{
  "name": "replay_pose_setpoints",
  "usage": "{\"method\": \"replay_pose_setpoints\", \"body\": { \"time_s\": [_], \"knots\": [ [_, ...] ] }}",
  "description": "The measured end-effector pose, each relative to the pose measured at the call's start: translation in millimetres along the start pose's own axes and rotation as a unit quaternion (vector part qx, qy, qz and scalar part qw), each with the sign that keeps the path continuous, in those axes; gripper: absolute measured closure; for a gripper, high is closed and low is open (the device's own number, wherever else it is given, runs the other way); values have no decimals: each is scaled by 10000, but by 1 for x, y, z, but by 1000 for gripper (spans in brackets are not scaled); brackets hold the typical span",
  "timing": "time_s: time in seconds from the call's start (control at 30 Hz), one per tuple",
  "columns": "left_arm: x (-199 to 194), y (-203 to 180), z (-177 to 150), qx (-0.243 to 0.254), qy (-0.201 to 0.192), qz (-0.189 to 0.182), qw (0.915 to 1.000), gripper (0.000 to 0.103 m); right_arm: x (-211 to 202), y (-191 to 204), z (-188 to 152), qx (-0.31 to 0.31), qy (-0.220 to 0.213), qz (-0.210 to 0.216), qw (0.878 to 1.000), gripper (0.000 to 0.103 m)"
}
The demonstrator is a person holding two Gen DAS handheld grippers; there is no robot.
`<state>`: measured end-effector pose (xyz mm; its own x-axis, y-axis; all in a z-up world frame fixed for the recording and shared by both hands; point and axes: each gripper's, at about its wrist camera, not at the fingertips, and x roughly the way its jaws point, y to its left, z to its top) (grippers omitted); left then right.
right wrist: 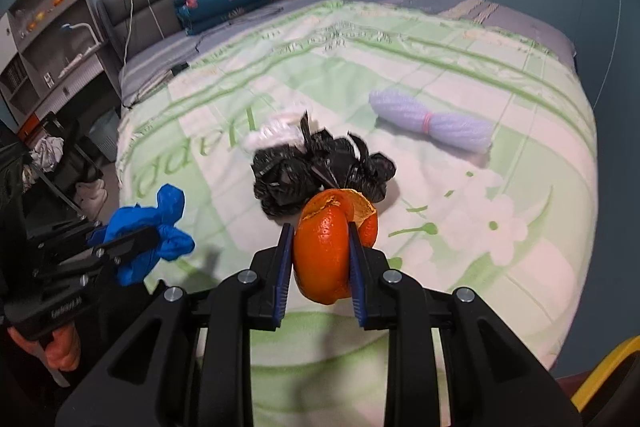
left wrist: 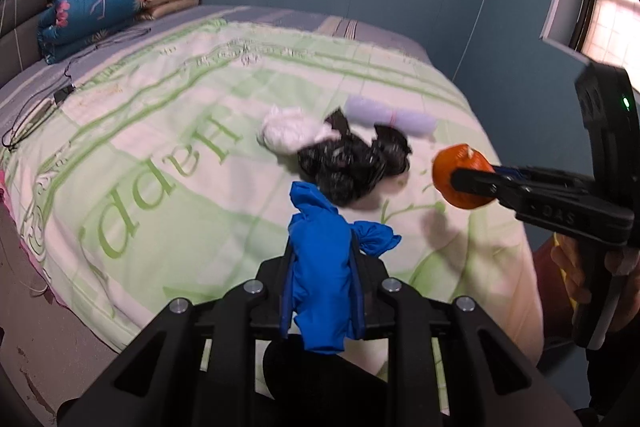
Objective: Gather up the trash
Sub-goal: 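Lift the blue glove and orange and carry both toward the yellow bin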
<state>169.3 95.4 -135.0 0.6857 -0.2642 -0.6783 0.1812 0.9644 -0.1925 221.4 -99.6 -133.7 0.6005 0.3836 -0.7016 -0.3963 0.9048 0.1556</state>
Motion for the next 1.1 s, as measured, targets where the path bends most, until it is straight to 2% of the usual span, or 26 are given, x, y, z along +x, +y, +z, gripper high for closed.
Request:
{"method": "replay_pose_setpoints", "body": {
  "time_s": [0.27,0.57,1.1],
  "knots": [
    [-41,-18,17,74,-507,-51,9987,82,-47,-2,-2,58,-254,104,9996,79],
    [-79,-46,21,248,-826,-84,9962,82,-98,-5,-11,60,-609,23,9981,79],
    [-145,-115,24,811,-1409,-607,9848,82,-175,-26,-35,150,-1134,-397,9926,79]
  ]
}}
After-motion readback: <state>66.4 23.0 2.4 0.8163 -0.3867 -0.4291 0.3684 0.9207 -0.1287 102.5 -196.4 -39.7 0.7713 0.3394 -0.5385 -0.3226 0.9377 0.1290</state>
